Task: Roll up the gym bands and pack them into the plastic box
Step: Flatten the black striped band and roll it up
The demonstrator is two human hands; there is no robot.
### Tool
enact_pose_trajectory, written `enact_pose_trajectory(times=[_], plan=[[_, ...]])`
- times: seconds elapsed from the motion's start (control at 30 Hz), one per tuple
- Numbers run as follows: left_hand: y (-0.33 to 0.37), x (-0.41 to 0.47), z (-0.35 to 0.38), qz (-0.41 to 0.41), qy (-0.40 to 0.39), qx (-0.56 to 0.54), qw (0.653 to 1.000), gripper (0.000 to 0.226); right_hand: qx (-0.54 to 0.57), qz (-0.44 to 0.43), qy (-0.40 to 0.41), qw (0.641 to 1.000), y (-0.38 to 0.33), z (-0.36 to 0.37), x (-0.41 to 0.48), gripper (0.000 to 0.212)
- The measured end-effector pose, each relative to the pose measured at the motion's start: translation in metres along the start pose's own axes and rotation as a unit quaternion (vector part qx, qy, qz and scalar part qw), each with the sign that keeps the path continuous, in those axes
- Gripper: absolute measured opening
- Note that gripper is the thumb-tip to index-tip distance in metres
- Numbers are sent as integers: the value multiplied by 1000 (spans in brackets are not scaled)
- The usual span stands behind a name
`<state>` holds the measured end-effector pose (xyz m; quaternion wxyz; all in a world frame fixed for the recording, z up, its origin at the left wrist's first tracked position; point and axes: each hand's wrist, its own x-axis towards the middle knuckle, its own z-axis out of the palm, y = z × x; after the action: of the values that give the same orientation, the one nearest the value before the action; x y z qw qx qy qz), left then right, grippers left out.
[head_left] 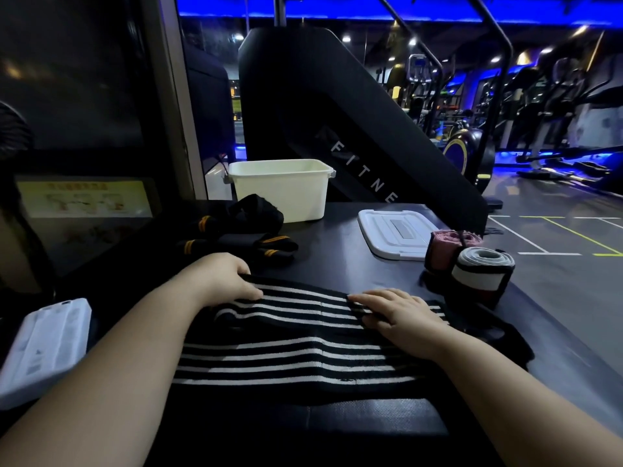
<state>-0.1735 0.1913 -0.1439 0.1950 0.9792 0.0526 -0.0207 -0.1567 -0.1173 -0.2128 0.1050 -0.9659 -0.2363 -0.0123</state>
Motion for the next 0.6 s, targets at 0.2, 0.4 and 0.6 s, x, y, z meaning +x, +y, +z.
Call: enact_pose_trajectory(times=[0.2,0.4,0.6], plan=[[-11,-1,-8,23,-60,-25,998,12,0,1,-2,1000,-1,-1,0,44],[-27,-3,26,55,6,-69,996,9,-24,-12,-41,999,-10,-17,5,44],[-29,-4,28,67,-11,-145,987,12,14,-58,41,997,-68,-23,18,38]])
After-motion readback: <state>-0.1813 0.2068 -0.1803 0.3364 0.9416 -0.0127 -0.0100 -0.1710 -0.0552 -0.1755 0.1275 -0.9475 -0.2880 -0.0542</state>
